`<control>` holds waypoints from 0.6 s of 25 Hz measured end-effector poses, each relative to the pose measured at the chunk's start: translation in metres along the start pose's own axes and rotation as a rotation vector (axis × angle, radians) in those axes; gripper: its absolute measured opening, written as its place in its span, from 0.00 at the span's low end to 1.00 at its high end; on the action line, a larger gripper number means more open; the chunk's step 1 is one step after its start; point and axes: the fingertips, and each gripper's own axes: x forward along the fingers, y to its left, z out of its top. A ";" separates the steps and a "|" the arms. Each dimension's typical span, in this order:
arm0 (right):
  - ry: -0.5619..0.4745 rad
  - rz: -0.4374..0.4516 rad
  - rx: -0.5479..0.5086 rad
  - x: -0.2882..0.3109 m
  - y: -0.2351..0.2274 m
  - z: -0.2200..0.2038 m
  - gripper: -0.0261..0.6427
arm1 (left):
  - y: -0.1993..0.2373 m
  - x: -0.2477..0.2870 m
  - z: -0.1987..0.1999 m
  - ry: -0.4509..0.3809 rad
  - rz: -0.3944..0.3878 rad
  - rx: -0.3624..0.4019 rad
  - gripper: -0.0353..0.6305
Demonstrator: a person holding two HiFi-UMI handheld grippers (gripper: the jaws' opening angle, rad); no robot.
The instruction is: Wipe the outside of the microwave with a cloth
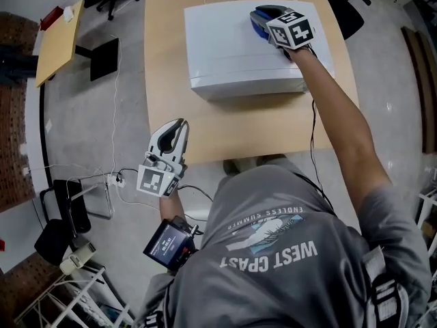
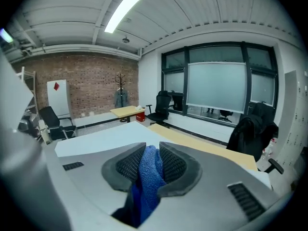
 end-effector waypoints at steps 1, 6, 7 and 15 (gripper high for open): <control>0.000 0.022 -0.015 0.013 0.016 0.006 0.17 | 0.002 -0.005 -0.002 0.001 0.007 -0.004 0.13; -0.005 0.113 -0.065 0.070 0.089 0.035 0.17 | 0.018 -0.032 -0.012 -0.001 0.049 -0.021 0.13; -0.006 0.131 -0.070 0.080 0.103 0.041 0.17 | 0.021 -0.038 -0.014 -0.001 0.058 -0.025 0.13; 0.006 0.239 -0.165 0.140 0.198 0.069 0.17 | 0.039 -0.069 -0.023 -0.007 0.091 -0.038 0.13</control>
